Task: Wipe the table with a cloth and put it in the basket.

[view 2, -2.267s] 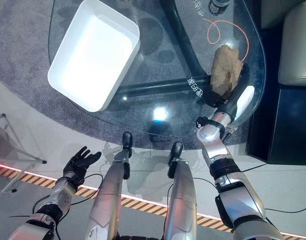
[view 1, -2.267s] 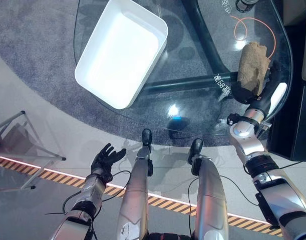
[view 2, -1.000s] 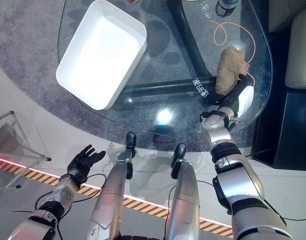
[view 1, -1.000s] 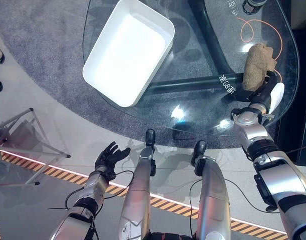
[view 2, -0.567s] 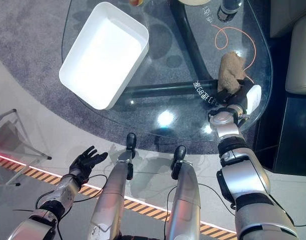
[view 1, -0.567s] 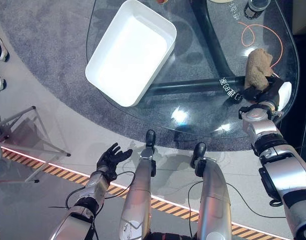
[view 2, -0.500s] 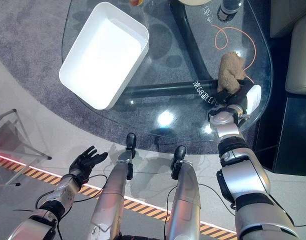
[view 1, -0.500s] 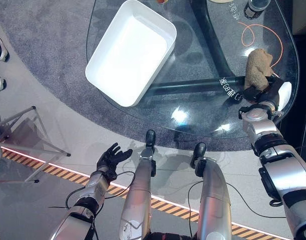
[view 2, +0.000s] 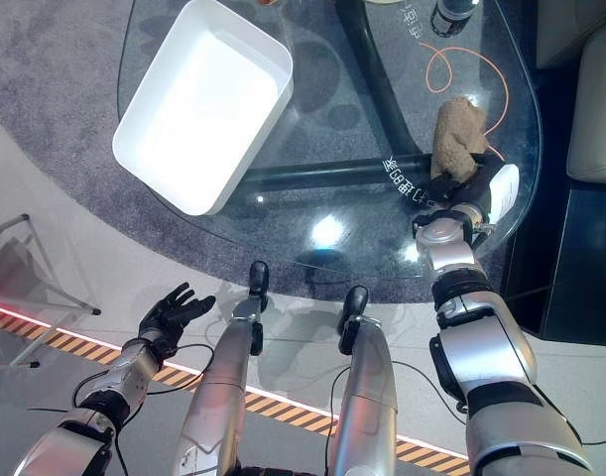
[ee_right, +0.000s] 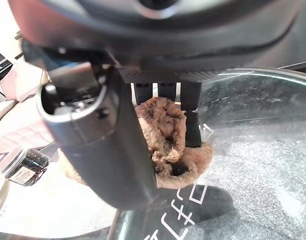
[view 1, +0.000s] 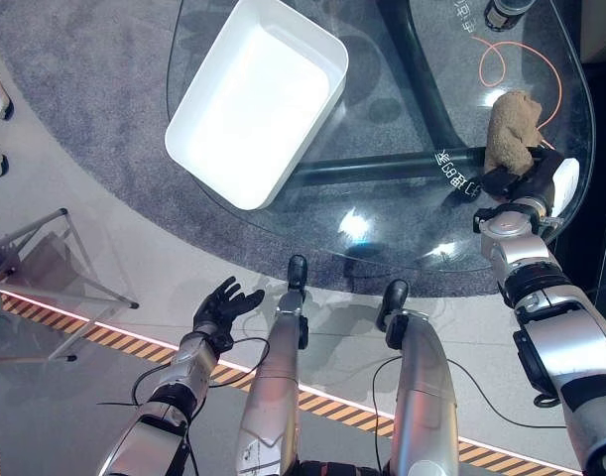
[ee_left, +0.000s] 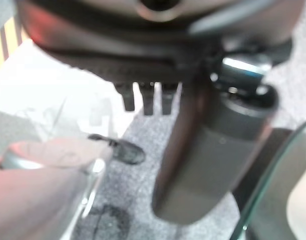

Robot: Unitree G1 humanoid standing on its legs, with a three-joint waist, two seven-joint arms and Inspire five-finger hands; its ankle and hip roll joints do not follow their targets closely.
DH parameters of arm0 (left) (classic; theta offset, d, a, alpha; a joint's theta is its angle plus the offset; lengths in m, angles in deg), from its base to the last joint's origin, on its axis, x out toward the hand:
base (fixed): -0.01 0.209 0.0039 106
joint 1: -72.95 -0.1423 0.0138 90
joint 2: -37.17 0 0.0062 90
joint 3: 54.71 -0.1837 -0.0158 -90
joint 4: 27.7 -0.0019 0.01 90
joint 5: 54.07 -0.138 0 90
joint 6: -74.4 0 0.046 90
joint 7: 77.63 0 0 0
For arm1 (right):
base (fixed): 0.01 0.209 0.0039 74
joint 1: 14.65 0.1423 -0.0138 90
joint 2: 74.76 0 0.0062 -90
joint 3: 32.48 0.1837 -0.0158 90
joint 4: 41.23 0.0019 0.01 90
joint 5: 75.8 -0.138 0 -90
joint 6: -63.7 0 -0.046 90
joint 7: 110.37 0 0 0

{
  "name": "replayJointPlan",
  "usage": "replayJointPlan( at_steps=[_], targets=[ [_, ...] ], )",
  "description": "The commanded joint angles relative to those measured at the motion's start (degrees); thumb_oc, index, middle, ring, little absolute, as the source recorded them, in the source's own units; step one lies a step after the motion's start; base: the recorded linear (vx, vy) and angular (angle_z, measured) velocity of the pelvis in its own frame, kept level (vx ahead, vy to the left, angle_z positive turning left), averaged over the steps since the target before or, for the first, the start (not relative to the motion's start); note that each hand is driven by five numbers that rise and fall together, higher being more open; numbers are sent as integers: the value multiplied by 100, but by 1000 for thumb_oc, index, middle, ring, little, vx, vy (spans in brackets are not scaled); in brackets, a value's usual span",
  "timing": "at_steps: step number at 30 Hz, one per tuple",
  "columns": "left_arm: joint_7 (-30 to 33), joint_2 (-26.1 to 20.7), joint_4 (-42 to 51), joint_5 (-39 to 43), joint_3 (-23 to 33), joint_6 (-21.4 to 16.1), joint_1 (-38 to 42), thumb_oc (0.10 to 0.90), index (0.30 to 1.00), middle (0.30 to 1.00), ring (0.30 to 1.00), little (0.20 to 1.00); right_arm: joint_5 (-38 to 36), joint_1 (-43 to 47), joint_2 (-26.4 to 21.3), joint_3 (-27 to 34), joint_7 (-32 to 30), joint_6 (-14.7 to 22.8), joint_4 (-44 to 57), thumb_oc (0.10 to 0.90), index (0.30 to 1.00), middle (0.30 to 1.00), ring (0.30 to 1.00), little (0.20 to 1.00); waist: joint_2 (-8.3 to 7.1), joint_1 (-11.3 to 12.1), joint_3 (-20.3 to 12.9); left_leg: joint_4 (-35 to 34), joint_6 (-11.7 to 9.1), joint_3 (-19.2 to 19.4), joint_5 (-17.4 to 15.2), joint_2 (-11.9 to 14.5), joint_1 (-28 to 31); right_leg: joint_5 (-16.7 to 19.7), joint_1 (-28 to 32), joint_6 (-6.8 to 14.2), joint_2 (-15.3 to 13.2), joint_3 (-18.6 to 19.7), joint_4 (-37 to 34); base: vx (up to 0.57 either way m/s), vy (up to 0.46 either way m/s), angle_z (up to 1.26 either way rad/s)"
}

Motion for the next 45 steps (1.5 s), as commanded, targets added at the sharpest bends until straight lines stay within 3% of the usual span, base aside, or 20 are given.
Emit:
replayJointPlan(
  at_steps=[1,3,4,5,6,8,10,12,13,28,37,39,40,42,43,45],
  targets=[
    [115,-74,-13,-158,68,-114,-116,800,900,900,900,900,585,275,-107,-734,1153,-5,842,100,300,300,300,200,135,116,-119,700,507,244,-516,-403,9,910,69,216,198,72,-764,0,0,0],
    [123,-76,-3,-169,84,-102,-114,800,900,900,900,900,697,295,-89,-871,1457,-88,985,100,300,300,300,200,123,118,-119,662,507,245,-498,-411,33,918,96,210,200,62,-806,34,-1,-2],
    [116,-68,9,-192,85,-95,-165,800,900,900,900,900,820,280,-64,-1091,1780,-107,1177,100,300,300,300,200,126,127,-119,701,478,239,-667,-418,165,733,202,249,196,95,-723,2,9,-5],
    [113,-77,23,-189,110,-98,-124,800,900,900,900,900,944,341,-77,-1177,1974,-130,1276,100,300,300,300,200,125,124,-119,634,498,255,-480,-422,51,906,105,193,191,53,-814,76,18,-5],
    [96,-82,25,-180,111,-101,-189,800,900,900,900,900,1049,300,-66,-1419,2230,-161,1523,100,300,300,300,200,124,127,-119,675,469,250,-650,-433,194,724,218,235,191,98,-735,8,23,-5],
    [93,-102,36,-179,136,-89,-140,800,900,900,900,900,1160,338,-56,-1539,2343,-163,1662,100,300,300,300,200,123,127,-119,605,490,270,-462,-445,88,901,141,179,183,50,-846,-25,12,-3],
    [86,-107,42,-205,139,-58,-190,800,900,900,900,900,1334,297,-4,-1751,2532,-165,1846,100,300,300,300,200,129,144,-119,653,460,263,-633,-462,237,721,267,226,171,75,-769,41,2,-1],
    [76,-76,53,-188,150,-83,-229,800,900,900,900,900,1487,299,63,-1914,2723,-200,2014,100,300,300,300,200,159,155,-119,623,451,274,-607,-470,271,715,296,215,154,65,-781,16,39,-3],
    [77,-66,71,-175,173,-95,-200,800,900,900,900,900,1518,340,73,-1959,2781,-238,2108,100,300,300,300,200,174,151,-119,550,472,292,-413,-475,161,890,212,160,149,23,-885,-54,53,-2],
    [72,69,97,-307,204,-141,-249,800,900,900,900,900,2098,11,336,-2519,4001,-73,2970,100,300,300,300,200,143,143,-119,529,439,329,-354,-484,144,900,221,132,140,5,-955,1,-1,1],
    [118,37,121,-305,231,-81,-202,800,900,900,900,900,2252,-133,376,-2867,5251,-22,3312,100,300,300,300,200,132,133,-119,493,412,329,-302,-491,142,919,211,143,125,5,-982,0,0,0],
    [118,35,123,-306,229,-79,-202,800,900,900,900,900,2248,-138,377,-2888,5290,-32,3322,100,300,300,300,200,132,134,-119,494,412,328,-300,-490,140,920,209,143,123,3,-982,37,-13,0],
    [99,11,91,-300,203,-70,-236,800,900,900,900,900,2258,-228,402,-3031,5709,-91,3355,100,300,300,300,200,116,142,-119,547,383,315,-460,-495,255,753,304,190,130,38,-896,76,-32,2],
    [85,3,87,-319,226,-67,-173,800,900,900,900,900,2258,-180,404,-3105,5953,-173,3378,100,300,300,300,200,119,145,-119,489,412,329,-275,-490,117,931,186,135,116,-9,-980,7,-20,5],
    [49,-15,67,-316,209,-63,-223,800,900,900,900,900,2283,-256,401,-3179,6168,-219,3374,100,300,300,300,200,112,152,-119,539,374,310,-439,-492,243,760,287,187,118,34,-893,5,-10,5],
    [41,-29,63,-314,212,-47,-216,800,900,900,900,900,2284,-270,385,-3213,6285,-228,3355,100,300,300,300,200,108,155,-119,535,371,311,-433,-492,248,759,295,185,122,35,-898,39,-12,3]
  ],
)
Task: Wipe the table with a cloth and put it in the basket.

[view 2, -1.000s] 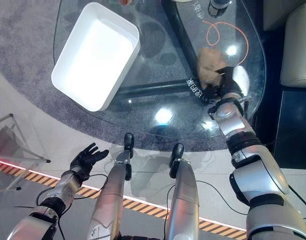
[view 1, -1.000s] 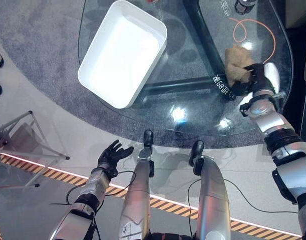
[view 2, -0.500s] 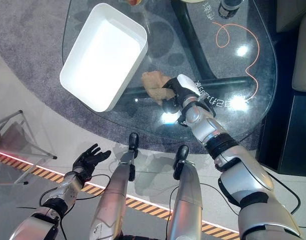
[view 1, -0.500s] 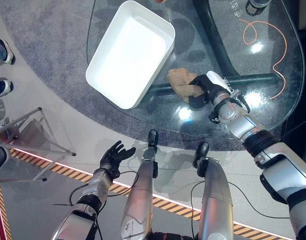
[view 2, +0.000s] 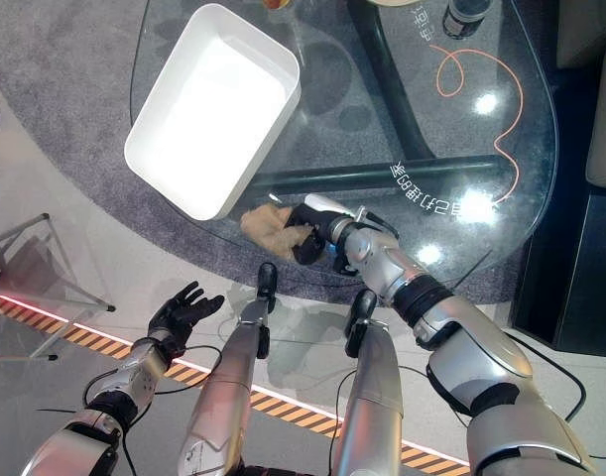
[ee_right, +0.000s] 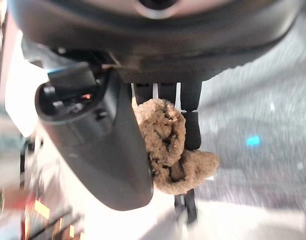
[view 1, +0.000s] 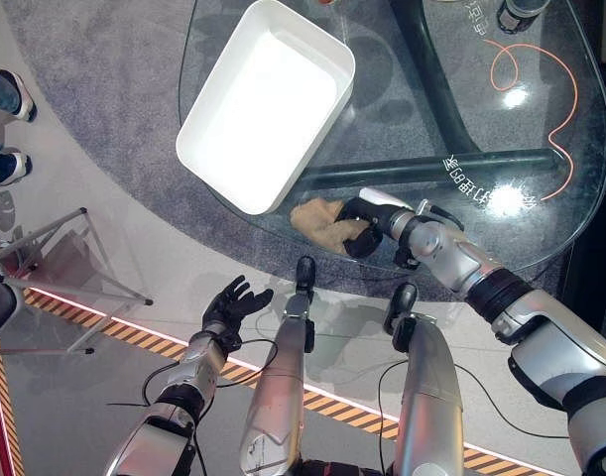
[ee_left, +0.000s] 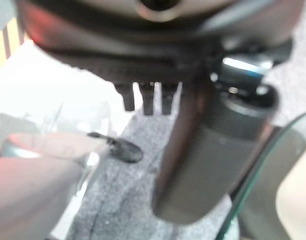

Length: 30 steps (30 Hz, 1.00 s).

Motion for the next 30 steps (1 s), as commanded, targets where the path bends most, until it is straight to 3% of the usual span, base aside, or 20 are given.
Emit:
replayJointPlan(
  at_steps=[1,5,9,12,13,16,20,30],
  targets=[
    [34,-224,-103,-136,135,-88,-150,800,900,900,900,900,3,-2,291,-100,559,286,632,100,300,300,300,200,-33,-28,-105,912,439,284,-533,-475,-59,895,205,232,160,35,-974,0,0,0],
    [13,-267,-132,-135,98,-68,-117,800,900,900,900,900,5,-18,260,-111,514,275,535,100,300,300,300,200,-48,-18,-105,919,442,271,-517,-466,-80,908,183,229,159,32,-953,0,0,0],
    [10,-277,-154,-127,92,-33,-79,800,900,900,900,900,-54,-27,231,14,51,182,444,100,300,300,300,200,-47,-31,-105,940,446,266,-514,-461,-89,916,169,227,165,46,-925,0,0,0],
    [34,-274,-207,-107,93,-28,-31,800,900,900,900,900,-201,-12,174,228,-605,171,287,100,300,300,300,200,-49,-52,-105,944,455,270,-517,-447,-102,915,138,226,175,55,-896,0,0,0],
    [29,-288,-236,-85,90,-25,-18,800,900,900,900,900,-266,-12,146,406,-1174,168,156,100,300,300,300,200,-43,-62,-105,955,459,265,-520,-440,-107,918,130,232,175,58,-874,0,0,0],
    [42,-263,-268,-64,75,-45,-12,800,900,900,900,900,-411,-2,111,583,-1705,248,-6,100,300,300,300,200,-30,-72,-105,979,470,264,-530,-425,-115,913,119,230,173,68,-840,0,0,0],
    [12,-225,-357,-8,75,-104,-30,800,900,900,900,900,-979,-4,-27,1336,-3085,575,-501,100,300,300,300,200,-9,-118,-105,1046,499,272,-585,-377,-139,905,72,244,181,98,-751,0,0,0],
    [53,-231,-300,112,55,-171,-156,800,900,900,900,900,-1491,-6,-446,2348,-4365,972,-1161,100,300,300,300,200,16,-178,-105,1180,558,263,-709,-335,-230,874,-43,261,202,147,-618,0,0,0]
  ],
)
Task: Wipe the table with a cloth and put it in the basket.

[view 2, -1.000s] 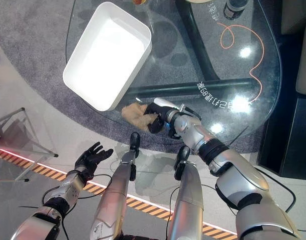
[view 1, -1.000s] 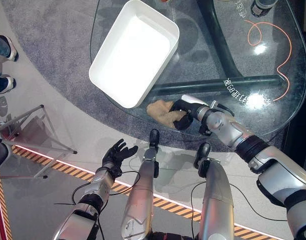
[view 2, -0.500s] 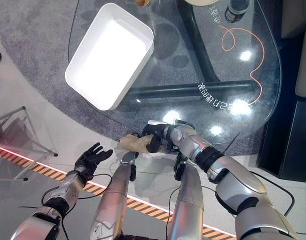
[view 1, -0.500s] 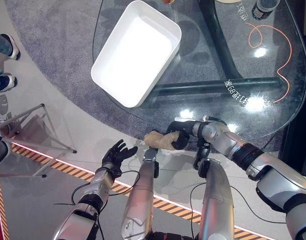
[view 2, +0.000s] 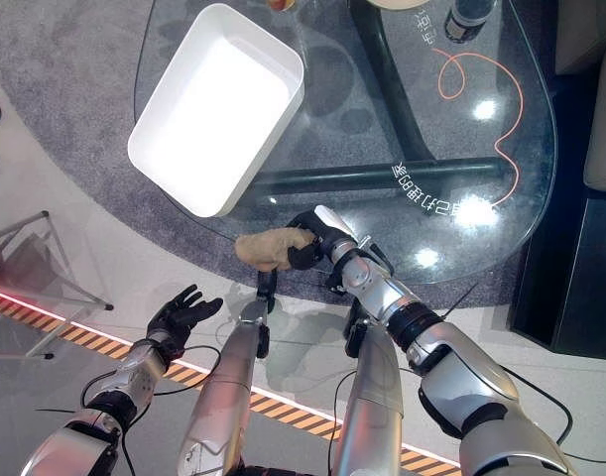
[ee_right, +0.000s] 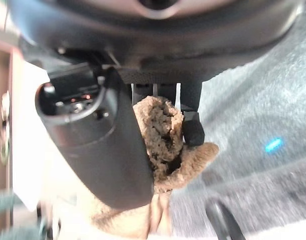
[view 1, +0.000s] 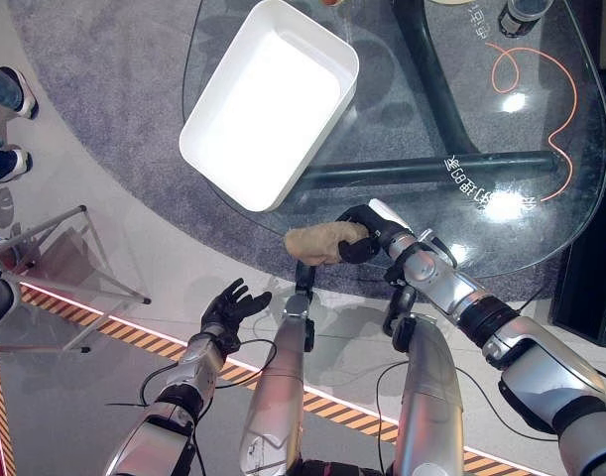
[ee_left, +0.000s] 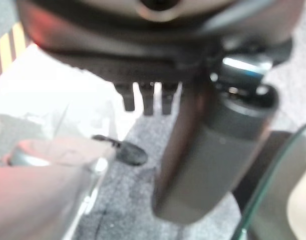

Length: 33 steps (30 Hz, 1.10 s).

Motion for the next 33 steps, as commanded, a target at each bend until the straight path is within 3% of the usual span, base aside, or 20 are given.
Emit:
replayJointPlan(
  at_steps=[1,22,26,27,28,29,31,32,33],
  targets=[
    [68,-239,-109,98,95,-164,-222,800,900,900,900,900,-243,691,-751,1166,-1478,226,-701,100,300,300,300,200,34,-156,-110,987,586,321,-705,-323,-58,841,15,255,208,184,-631,0,0,0],
    [-13,-468,-1,243,27,-135,-307,800,900,900,900,900,-699,886,-1427,1854,-2993,205,-2108,100,300,300,300,200,45,-126,-110,1084,668,264,-853,-339,-135,811,-23,283,262,178,-601,0,0,0],
    [-13,-480,-38,244,59,-179,-331,800,900,900,900,900,-1051,771,-1471,2179,-3409,391,-2295,100,300,300,300,200,13,-137,-110,1110,682,258,-892,-328,-151,802,-22,293,283,184,-604,0,0,0],
    [-8,-499,-28,241,66,-180,-343,800,900,900,900,900,-1420,689,-1518,2423,-3602,652,-2487,100,300,300,300,200,3,-137,-110,1121,687,239,-910,-326,-163,799,-23,303,299,183,-600,-74,-28,1],
    [-17,-516,-24,242,87,-179,-298,800,900,900,900,900,-1537,721,-1546,2497,-3629,722,-2544,100,300,300,300,200,-2,-138,-110,1071,713,261,-729,-321,-299,974,-138,249,290,131,-678,-5,-44,0],
    [-38,-523,-48,228,84,-180,-331,800,900,900,900,900,-1804,648,-1577,2666,-3656,895,-2710,100,300,300,300,200,0,-138,-110,1106,693,225,-903,-329,-178,815,-33,311,312,182,-617,0,0,0],
    [-41,-570,-32,229,115,-144,-293,800,900,900,900,900,-2232,603,-1625,2868,-3682,1092,-2805,100,300,300,300,200,-16,-143,-110,1067,715,251,-749,-311,-294,966,-125,268,303,132,-679,0,-17,-1],
    [-49,-577,-43,222,120,-132,-317,800,900,900,900,900,-2358,556,-1631,2905,-3689,1142,-2828,100,300,300,300,200,-19,-147,-110,1099,691,217,-909,-318,-179,817,-24,325,323,186,-628,-68,-16,-3],
    [-47,-587,-34,225,132,-133,-290,800,900,900,900,900,-2412,565,-1644,2945,-3675,1172,-2831,100,300,300,300,200,-26,-149,-110,1055,713,248,-748,-309,-289,971,-116,274,311,134,-698,70,-11,-2]
  ],
)
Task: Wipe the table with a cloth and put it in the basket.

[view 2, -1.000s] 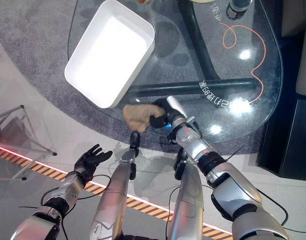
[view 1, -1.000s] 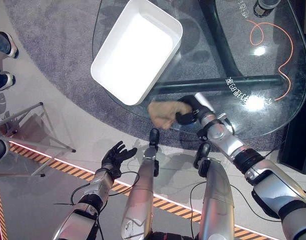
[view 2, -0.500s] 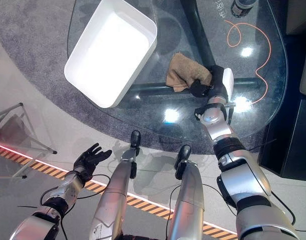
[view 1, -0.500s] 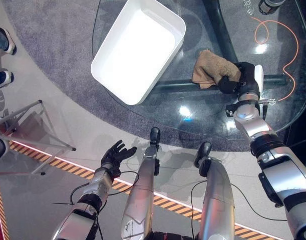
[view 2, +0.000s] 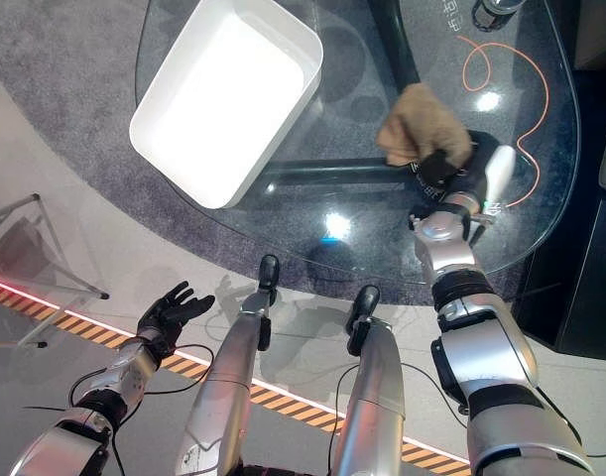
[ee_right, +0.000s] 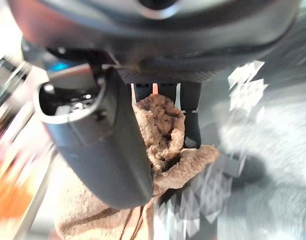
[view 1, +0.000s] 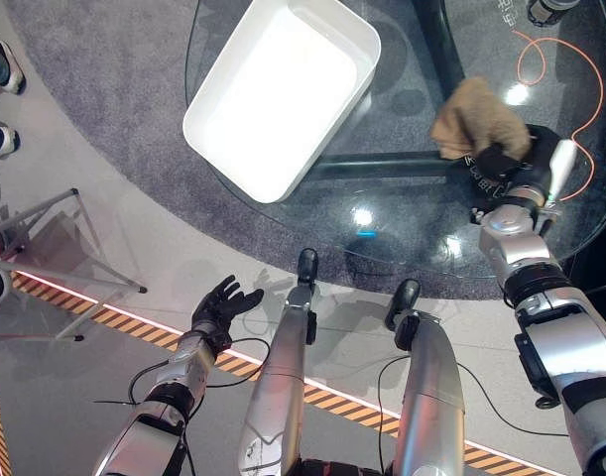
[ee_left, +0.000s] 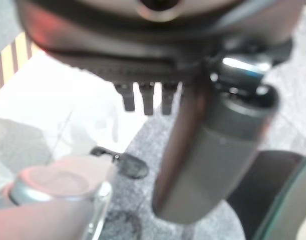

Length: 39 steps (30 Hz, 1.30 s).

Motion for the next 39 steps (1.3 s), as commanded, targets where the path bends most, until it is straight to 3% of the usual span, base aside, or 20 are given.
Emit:
replayJointPlan(
  at_steps=[1,2,13,23,27,31,32,37,39],
  targets=[
    [-30,-284,-88,84,216,-126,-297,800,900,900,900,900,-590,-365,-1215,332,-708,395,-294,100,300,300,300,200,125,-158,-146,680,446,229,-732,-198,210,668,94,176,401,169,-530,-71,-16,-3],
    [-24,-291,-95,74,230,-141,-261,800,900,900,900,900,-828,-391,-1224,450,-669,483,-338,100,300,300,300,200,108,-166,-146,630,466,257,-572,-188,100,826,5,130,396,115,-612,-4,-21,-3],
    [-158,-405,-330,105,289,-102,-87,800,900,900,900,900,-1511,-455,-1166,613,-468,807,-456,100,300,300,300,200,75,-211,-146,562,443,265,-550,-183,126,858,40,143,431,126,-719,-7,-2,-1],
    [-187,-437,-395,135,270,-72,-30,800,900,900,900,900,-1074,-338,-1056,400,-227,1000,-181,100,300,300,300,200,66,-215,-146,514,420,276,-540,-189,163,855,87,141,429,114,-774,0,0,0],
    [-160,-416,-328,127,265,-94,-61,800,900,900,900,900,-446,-214,-974,103,65,1078,358,100,300,300,300,200,56,-217,-146,515,418,283,-544,-197,166,846,88,135,426,109,-774,0,0,0],
    [-132,-410,-277,119,285,-70,-55,800,900,900,900,900,113,-98,-884,-322,500,845,935,100,300,300,300,200,41,-226,-146,488,412,293,-521,-210,172,850,88,118,432,106,-801,0,0,0],
    [-115,-401,-230,79,309,-66,-84,800,900,900,900,900,348,-59,-841,-521,658,639,1244,100,300,300,300,200,34,-225,-146,472,404,293,-509,-211,178,837,91,113,433,104,-795,-7,13,-3],
    [-100,-397,-167,63,345,-69,-130,800,900,900,900,900,666,-22,-800,-923,1043,350,1852,100,300,300,300,200,12,-229,-146,451,392,317,-496,-212,208,819,124,90,423,75,-818,13,1,0],
    [-111,-372,-156,49,330,-95,-194,800,900,900,900,900,756,-51,-767,-1106,1293,216,2082,100,300,300,300,200,10,-226,-146,506,362,302,-672,-215,327,623,233,128,428,108,-731,63,4,2]
  ],
)
